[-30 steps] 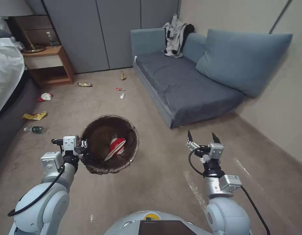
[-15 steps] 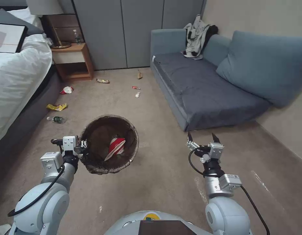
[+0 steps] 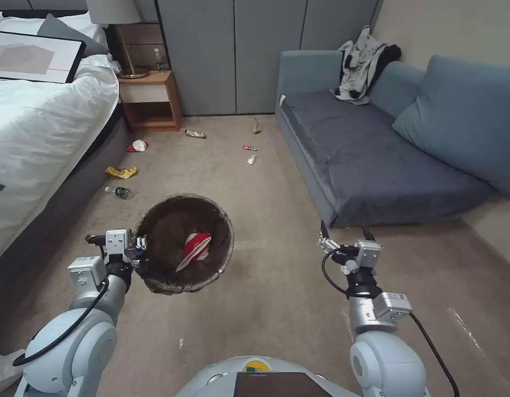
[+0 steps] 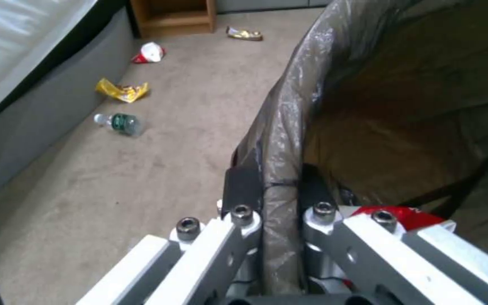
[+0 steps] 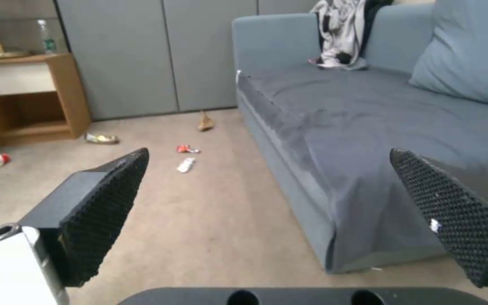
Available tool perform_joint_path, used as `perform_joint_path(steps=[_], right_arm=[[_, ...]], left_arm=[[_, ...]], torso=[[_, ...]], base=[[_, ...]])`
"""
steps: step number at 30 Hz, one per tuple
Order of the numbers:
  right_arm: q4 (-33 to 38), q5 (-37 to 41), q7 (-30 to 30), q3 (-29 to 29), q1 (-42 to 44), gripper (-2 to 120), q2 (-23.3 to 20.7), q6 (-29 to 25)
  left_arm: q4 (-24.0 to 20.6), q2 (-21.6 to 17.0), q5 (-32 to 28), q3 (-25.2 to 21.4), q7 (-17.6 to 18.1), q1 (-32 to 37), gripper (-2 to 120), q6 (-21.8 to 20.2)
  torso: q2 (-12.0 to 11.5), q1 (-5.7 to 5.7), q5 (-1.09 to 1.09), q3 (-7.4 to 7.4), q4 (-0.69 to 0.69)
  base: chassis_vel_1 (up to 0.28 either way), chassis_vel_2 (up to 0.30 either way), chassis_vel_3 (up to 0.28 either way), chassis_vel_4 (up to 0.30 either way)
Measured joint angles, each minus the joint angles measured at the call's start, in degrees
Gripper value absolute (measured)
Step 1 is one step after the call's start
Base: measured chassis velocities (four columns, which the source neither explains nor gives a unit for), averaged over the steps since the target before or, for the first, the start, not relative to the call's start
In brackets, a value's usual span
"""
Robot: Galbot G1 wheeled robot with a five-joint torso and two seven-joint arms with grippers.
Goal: Pick up the trash bin, then pick up the garbage from the floor and place it into the trash bin.
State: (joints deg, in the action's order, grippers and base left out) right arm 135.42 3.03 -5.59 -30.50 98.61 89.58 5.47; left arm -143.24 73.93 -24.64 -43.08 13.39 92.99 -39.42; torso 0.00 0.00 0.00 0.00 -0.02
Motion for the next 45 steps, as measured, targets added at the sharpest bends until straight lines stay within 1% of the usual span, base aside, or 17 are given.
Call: perform_joint_path(steps=[9,14,23,27,34,38,40,45], right_arm=[[0.4,0.3,-0.1,-0.8,-0.1,100,0.4,0.2],[0.4,0.2,-0.2,-0.8,0.2,100,0.8,-0.2],[0.6,0.0,-0.2,-0.5,0.4,100,0.8,-0.6],[0.9,0.0,-0.3,-0.4,0.7,100,0.9,-0.7],[1.1,0.0,-0.3,-0.3,0.8,100,0.7,-0.7],[1.1,0.0,-0.3,-0.4,0.8,100,0.7,-0.9],[1.1,0.0,-0.3,-0.4,0.8,100,0.7,-0.9],[1.2,-0.1,-0.2,-0.4,0.9,100,0.8,-1.0]], left_arm=[[0.0,0.1,0.0,0.1,0.0,0.0,2,0.0],[0.0,0.2,0.0,0.2,0.0,0.2,2,0.0],[0.0,0.2,0.0,0.1,-0.1,0.4,2,0.0],[0.0,0.2,-0.1,0.0,-0.1,0.4,2,0.0],[0.0,0.3,-0.2,-0.4,-0.1,0.3,2,0.0],[0.0,0.6,-0.2,-0.3,-0.1,0.3,2,0.0],[0.0,0.6,-0.2,-0.3,0.0,0.3,2,0.0],[0.0,0.6,-0.2,-0.2,0.0,0.3,2,0.0]], torso=[[0.0,-0.01,0.00,-0.01,0.02],[0.0,0.00,0.00,0.00,0.01],[0.0,0.00,0.01,0.00,0.03],[0.0,0.00,0.00,0.00,0.01],[0.0,0.00,0.00,0.00,0.03],[0.0,0.00,0.01,0.00,0.01],[0.0,0.00,0.00,0.00,0.04],[0.0,0.00,0.00,0.00,0.01]], base=[[0.000,0.000,0.000,0.000],[-0.096,0.075,0.092,-0.088],[-0.178,0.192,0.200,-0.189],[-0.194,0.172,0.196,-0.195],[-0.191,0.197,0.201,-0.191],[-0.216,0.196,0.195,-0.197],[-0.199,0.192,0.231,-0.198],[-0.204,0.212,0.208,-0.203]])
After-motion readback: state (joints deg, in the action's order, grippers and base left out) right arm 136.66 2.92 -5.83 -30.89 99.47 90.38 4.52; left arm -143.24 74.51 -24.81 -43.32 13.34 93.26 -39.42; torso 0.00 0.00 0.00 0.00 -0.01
